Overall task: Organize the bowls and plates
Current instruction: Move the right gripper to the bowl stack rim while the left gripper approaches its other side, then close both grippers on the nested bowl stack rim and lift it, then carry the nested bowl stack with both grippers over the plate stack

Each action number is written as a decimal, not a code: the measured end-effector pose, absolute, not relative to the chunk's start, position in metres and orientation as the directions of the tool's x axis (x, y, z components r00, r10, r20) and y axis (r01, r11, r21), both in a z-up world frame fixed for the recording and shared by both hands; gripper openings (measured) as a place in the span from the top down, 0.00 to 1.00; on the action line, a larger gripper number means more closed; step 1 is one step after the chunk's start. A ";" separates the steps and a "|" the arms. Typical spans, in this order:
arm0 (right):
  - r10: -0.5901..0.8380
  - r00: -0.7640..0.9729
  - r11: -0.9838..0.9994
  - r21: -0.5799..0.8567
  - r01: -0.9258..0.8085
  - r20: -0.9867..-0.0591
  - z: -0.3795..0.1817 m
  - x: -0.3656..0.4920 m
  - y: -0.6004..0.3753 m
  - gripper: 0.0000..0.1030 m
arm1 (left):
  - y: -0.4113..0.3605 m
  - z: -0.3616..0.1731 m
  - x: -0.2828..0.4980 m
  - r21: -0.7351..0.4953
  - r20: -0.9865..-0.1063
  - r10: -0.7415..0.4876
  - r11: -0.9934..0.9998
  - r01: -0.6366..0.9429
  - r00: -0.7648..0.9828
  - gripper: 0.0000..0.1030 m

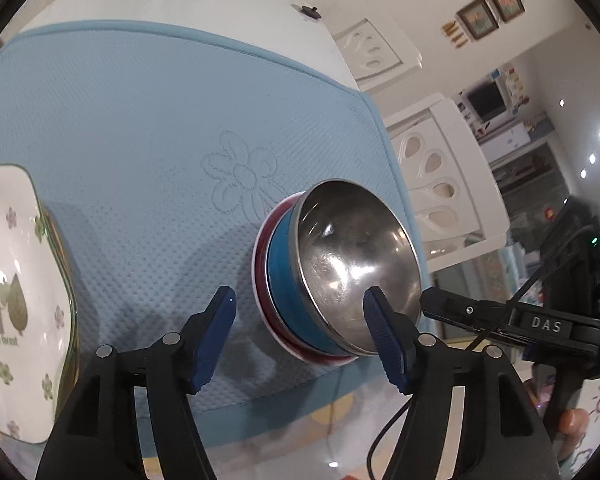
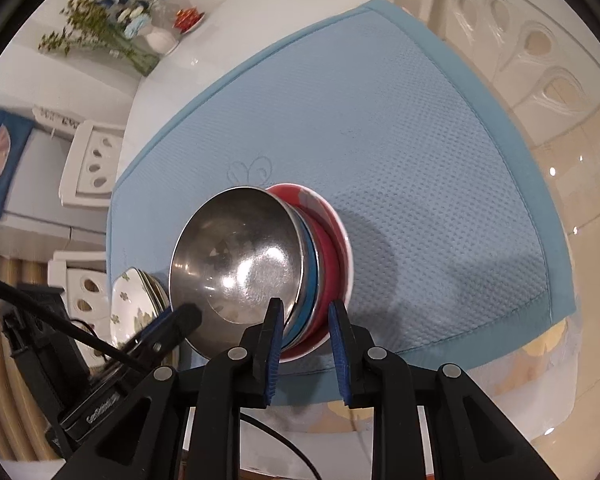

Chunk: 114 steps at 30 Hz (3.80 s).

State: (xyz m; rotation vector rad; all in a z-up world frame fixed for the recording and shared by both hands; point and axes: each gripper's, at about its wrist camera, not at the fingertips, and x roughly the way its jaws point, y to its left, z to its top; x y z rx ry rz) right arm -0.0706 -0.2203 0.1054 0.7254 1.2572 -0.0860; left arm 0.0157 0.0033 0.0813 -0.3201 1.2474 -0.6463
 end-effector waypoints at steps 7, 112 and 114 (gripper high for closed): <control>0.319 0.400 0.727 0.492 0.478 -0.859 0.113 -0.081 -0.231 0.47 | 0.009 0.083 0.016 -0.578 -0.759 -0.627 0.773 0.261 0.175 0.38; 0.473 0.335 0.861 0.509 0.021 -0.815 0.132 -0.008 -0.097 0.62 | 0.105 0.142 -0.014 -0.563 -0.726 -0.470 0.825 -0.042 0.502 0.60; 0.475 0.324 0.861 0.508 0.018 -0.818 0.134 -0.003 -0.075 0.62 | 0.125 0.144 -0.012 -0.558 -0.730 -0.465 0.829 -0.044 0.502 0.60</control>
